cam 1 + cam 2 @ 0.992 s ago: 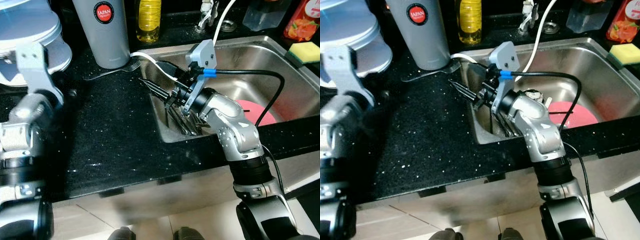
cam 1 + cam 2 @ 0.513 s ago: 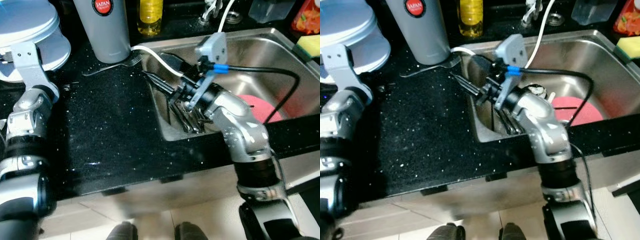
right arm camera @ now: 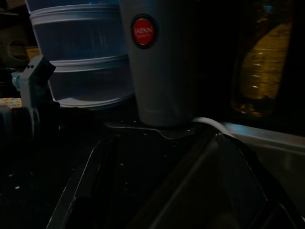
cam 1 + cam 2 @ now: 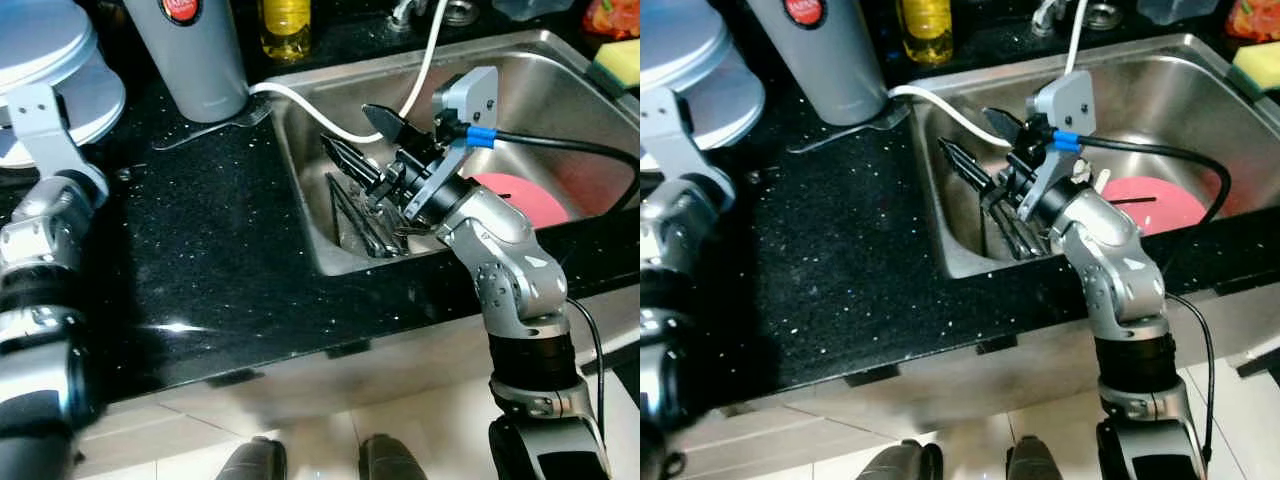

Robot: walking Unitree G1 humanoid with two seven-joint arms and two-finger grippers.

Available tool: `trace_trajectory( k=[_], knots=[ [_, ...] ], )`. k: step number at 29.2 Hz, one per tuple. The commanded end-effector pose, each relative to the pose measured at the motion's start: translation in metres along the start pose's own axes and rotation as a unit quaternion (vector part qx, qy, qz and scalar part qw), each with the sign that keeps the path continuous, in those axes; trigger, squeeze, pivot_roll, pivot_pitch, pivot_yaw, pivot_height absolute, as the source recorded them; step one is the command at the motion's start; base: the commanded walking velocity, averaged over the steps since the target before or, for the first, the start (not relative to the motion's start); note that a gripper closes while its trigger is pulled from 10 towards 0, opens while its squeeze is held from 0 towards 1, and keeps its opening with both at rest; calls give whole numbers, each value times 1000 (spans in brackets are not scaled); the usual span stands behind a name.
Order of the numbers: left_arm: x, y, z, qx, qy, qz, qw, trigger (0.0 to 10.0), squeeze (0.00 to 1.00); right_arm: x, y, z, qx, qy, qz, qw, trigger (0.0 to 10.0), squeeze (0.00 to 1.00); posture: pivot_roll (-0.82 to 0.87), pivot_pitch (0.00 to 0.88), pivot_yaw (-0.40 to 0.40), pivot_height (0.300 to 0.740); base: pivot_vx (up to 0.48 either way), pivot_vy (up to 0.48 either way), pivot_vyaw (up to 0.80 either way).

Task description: Kitchen organization

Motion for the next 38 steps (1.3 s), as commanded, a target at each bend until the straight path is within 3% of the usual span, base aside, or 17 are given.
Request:
trace_trajectory(
  k=[1, 6, 7, 10, 14, 15, 17, 18, 20, 21, 23, 25, 28, 31, 32, 35, 38],
  knots=[
    [-41, -56, -11, 73, -79, -26, 994, 10000, 0, 5, -2, 2, 3, 10, 8, 1000, 10000, 0, -25, 214, 78, 740, 0, 0, 0],
    [-89, -31, -26, 15, -184, -35, 982, 10000, 0, 6, -3, 5, 2, 16, 11, 1000, 10000, 0, -20, 196, 73, 740, 0, 0, 0],
    [-89, -31, -26, 15, -184, -35, 982, 10000, 0, 6, -3, 5, 2, 16, 11, 1000, 10000, 0, -20, 196, 73, 740, 0, 0, 0],
    [-114, -16, -38, -3, -242, -22, 970, 10000, 0, 8, -3, 8, -2, 21, 12, 1000, 10000, 0, -13, 182, 69, 740, 0, 0, 0],
    [-112, -5, -40, -24, -225, 5, 974, 10000, 0, 10, -2, 10, -4, 24, 12, 1000, 10000, 0, -13, 176, 67, 740, 0, 0, 0],
    [-88, 17, -36, -62, -150, 66, 984, 10000, 0, 10, -1, 12, -6, 27, 11, 1000, 10000, 0, -9, 169, 61, 740, 0, 0, 0],
    [-60, 37, -32, -85, -75, 114, 987, 10000, 0, 11, -1, 13, -7, 30, 12, 999, 10000, 0, -4, 165, 59, 740, 0, 0, 0],
    [-60, 37, -32, -85, -75, 114, 987, 10000, 0, 11, -1, 13, -7, 30, 12, 999, 10000, 0, -4, 165, 59, 740, 0, 0, 0],
    [-32, 55, -31, -92, -16, 109, 990, 10000, 0, 12, -1, 14, -8, 32, 13, 999, 10000, 0, 2, 161, 54, 740, 0, 0, 0],
    [-32, 55, -31, -92, -16, 109, 990, 10000, 0, 12, -1, 14, -8, 32, 13, 999, 10000, 0, 2, 161, 54, 740, 0, 0, 0],
    [-8, 67, -31, -92, 28, 97, 991, 10000, 0, 12, -2, 15, -8, 33, 15, 999, 10000, 0, 6, 157, 54, 740, 0, 0, 0],
    [16, 66, -30, -70, 70, 98, 990, 10000, 0, 12, -2, 15, -8, 34, 15, 999, 10000, 0, 4, 153, 53, 740, 0, 0, 0],
    [29, 60, -29, -47, 94, 97, 990, 10000, 0, 12, -2, 15, -8, 34, 15, 999, 10000, 0, 4, 153, 53, 740, 0, 0, 0],
    [84, 33, -34, 24, 216, 54, 975, 10000, 0, 12, -2, 16, -10, 34, 14, 999, 10000, 0, -7, 149, 56, 740, 0, 0, 0],
    [84, 33, -34, 24, 216, 54, 975, 10000, 0, 12, -2, 16, -10, 34, 14, 999, 10000, 0, -7, 149, 56, 740, 0, 0, 0],
    [106, 22, -42, 42, 270, 34, 961, 10000, 0, 11, -1, 15, -10, 33, 12, 999, 10000, 0, -10, 147, 56, 740, 0, 0, 0],
    [113, 19, -45, 45, 287, 40, 956, 10000, 0, 11, -1, 14, -10, 32, 11, 999, 10000, 0, -11, 146, 54, 740, 0, 0, 0]
  ],
)
Point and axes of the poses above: a point about 5 cm out from each wrist's last joint towards the gripper, its own z axis pointing out of the wrist towards the gripper, its own y axis along the axis of the wrist's last joint, x = y × z, the point moved 5 cm from there along z, pointing out of the wrist towards the gripper, and after that the axes turned 12 degrees about z, right-handed, at the moved point
